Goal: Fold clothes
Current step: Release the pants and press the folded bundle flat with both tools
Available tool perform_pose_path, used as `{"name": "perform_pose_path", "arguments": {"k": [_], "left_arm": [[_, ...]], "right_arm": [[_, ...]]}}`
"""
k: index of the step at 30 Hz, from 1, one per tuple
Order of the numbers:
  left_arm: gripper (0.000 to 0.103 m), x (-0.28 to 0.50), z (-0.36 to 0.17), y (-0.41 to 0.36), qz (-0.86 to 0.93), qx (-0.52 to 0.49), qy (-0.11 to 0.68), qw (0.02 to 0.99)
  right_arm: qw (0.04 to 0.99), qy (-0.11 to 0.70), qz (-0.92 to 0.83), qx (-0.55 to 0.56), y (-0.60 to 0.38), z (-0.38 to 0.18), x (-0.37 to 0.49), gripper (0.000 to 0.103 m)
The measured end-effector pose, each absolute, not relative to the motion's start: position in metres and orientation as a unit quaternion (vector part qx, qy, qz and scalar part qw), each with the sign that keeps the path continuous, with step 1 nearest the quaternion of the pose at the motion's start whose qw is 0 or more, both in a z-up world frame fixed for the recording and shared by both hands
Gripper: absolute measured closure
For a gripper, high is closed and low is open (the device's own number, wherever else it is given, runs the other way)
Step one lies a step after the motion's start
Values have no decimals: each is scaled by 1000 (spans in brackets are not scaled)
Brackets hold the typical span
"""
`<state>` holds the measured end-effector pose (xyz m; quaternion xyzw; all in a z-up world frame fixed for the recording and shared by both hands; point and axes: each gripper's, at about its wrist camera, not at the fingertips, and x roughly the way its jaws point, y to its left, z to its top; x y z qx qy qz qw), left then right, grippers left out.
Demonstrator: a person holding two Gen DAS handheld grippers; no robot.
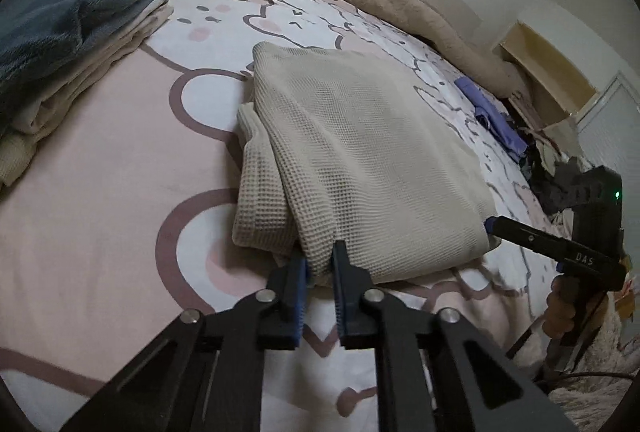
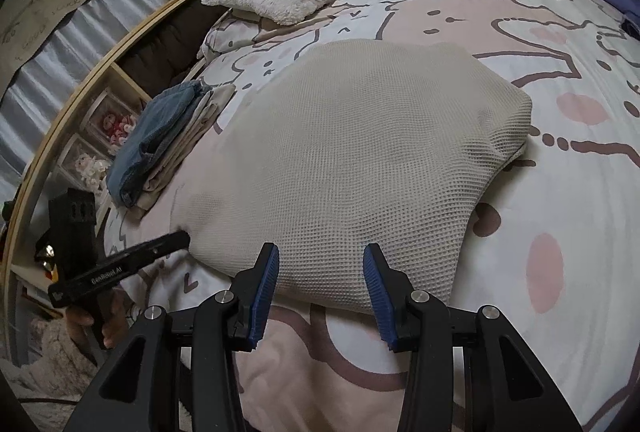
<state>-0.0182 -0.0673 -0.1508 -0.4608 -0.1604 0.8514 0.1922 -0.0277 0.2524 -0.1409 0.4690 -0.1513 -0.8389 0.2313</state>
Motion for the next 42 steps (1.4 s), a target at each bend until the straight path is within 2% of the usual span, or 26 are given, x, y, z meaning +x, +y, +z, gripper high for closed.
{"name": "perform_pose_path", "arguments": {"k": [3,6,11,17,22,25,28,32,34,35,36,39,41,42], "left_arm": [[94,-23,-139,-70,857,-451,-168,185],[94,-37,-123,-67,878,-437,-111,157],[94,-52,-148,-70,871,-474,-62,117],[89,-39,-154,-82,869,-475,-86,108],[89,-27,-124,-86,890,-442,-66,88],[89,-27,-103,-87,894,-423,-91,115],[89,-33,-100,-74,893,-422,-83,133],[89,-49,-116,-56,886,-435,-63,144],[89,-54,-126,-49,882,-445,-50,147],[88,-57,-131,-47,879,-451,-43,146],[88,-60,-137,-45,876,-459,-36,145],[86,-62,-145,-42,873,-465,-22,147],[74,-61,-145,-40,872,-464,-19,156],[62,-60,-143,-38,872,-462,-17,161]], "right_arm": [[228,-155,-842,464,254,-133,-29,59],[234,-158,-848,449,252,-121,-34,59],[243,-138,-852,442,238,-121,-39,59],[238,-97,-856,448,232,-158,-32,59],[233,-105,-862,437,243,-160,-24,59],[230,-101,-863,438,242,-162,-24,59],[222,-99,-866,437,238,-166,-24,59],[225,-81,-864,443,230,-167,-23,46],[233,-58,-859,453,223,-166,-21,35],[234,-38,-856,459,218,-168,-19,24],[234,-15,-854,465,212,-171,-17,18],[213,45,-861,459,199,-178,-7,18],[202,66,-867,451,195,-182,-1,18],[197,68,-868,450,195,-182,0,18]]}}
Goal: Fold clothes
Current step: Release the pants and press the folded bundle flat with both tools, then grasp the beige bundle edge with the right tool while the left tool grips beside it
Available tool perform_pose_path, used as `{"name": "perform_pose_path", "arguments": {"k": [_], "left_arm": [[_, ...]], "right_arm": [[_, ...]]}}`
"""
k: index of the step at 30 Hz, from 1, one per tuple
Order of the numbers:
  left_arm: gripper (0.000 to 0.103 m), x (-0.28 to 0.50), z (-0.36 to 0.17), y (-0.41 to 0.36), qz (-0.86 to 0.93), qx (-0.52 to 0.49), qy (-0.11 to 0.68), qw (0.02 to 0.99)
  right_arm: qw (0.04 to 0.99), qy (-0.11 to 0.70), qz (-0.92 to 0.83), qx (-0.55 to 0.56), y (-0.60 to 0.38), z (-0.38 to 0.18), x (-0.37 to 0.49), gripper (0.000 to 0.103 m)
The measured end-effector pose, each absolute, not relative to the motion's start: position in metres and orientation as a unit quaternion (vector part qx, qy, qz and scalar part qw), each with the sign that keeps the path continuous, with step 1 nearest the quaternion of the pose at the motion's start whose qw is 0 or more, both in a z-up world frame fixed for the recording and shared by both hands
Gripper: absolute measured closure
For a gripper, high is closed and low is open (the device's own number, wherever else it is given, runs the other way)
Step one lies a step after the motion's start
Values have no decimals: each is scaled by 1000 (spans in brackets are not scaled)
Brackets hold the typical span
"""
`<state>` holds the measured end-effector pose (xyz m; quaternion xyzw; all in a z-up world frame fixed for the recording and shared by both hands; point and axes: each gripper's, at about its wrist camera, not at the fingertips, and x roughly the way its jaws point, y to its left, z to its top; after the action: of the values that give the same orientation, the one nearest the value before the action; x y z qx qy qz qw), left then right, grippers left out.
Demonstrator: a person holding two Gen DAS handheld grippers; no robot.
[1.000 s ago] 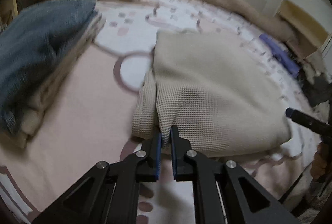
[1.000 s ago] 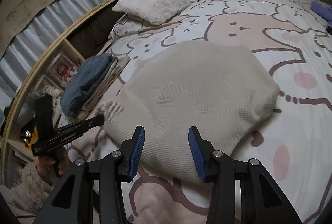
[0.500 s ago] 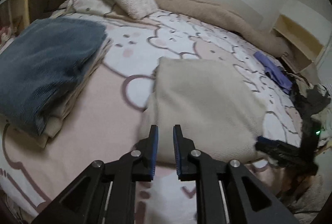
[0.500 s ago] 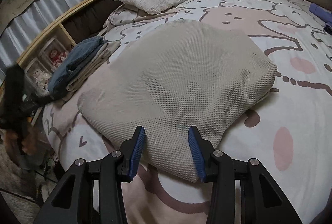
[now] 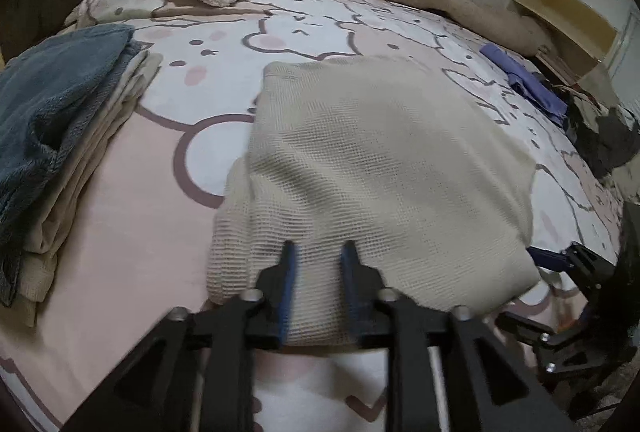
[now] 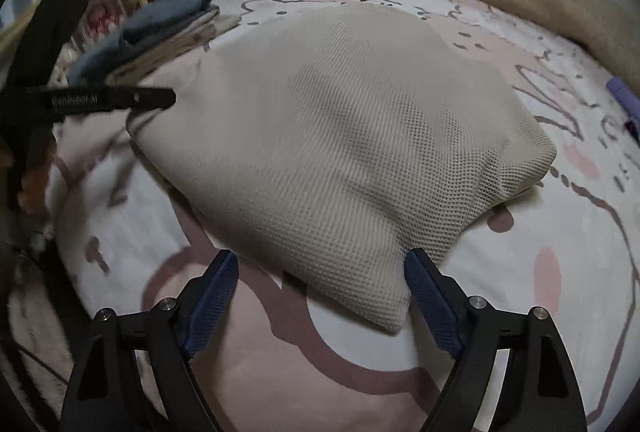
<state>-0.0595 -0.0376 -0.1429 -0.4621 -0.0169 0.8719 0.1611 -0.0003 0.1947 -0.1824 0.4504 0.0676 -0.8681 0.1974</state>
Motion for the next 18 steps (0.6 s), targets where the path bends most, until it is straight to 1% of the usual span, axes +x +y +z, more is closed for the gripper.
{"name": "perform_pose_path", "arguments": {"k": [1,3,4,9,13,15,18], "left_arm": [[51,-58,-141,-35,874,-458,-12,163],[39,-53,-136,-29,879,-449,9,161],[36,-52,-134,-27,881,-444,18,160],[36,-50,-133,-25,882,-440,32,166],[36,-48,-132,-25,882,-438,34,169],[36,-45,-130,-24,883,-434,41,172],[36,-39,-124,-22,888,-419,71,174]], "right_arm": [[193,68,-869,450,195,-182,0,18],[180,70,-872,451,197,-178,3,18],[169,84,-876,444,197,-174,7,18],[117,294,-888,335,179,-160,46,18],[104,470,-835,267,164,-179,71,18],[108,522,-811,241,159,-190,71,18],[117,590,-773,202,150,-206,70,18]]}}
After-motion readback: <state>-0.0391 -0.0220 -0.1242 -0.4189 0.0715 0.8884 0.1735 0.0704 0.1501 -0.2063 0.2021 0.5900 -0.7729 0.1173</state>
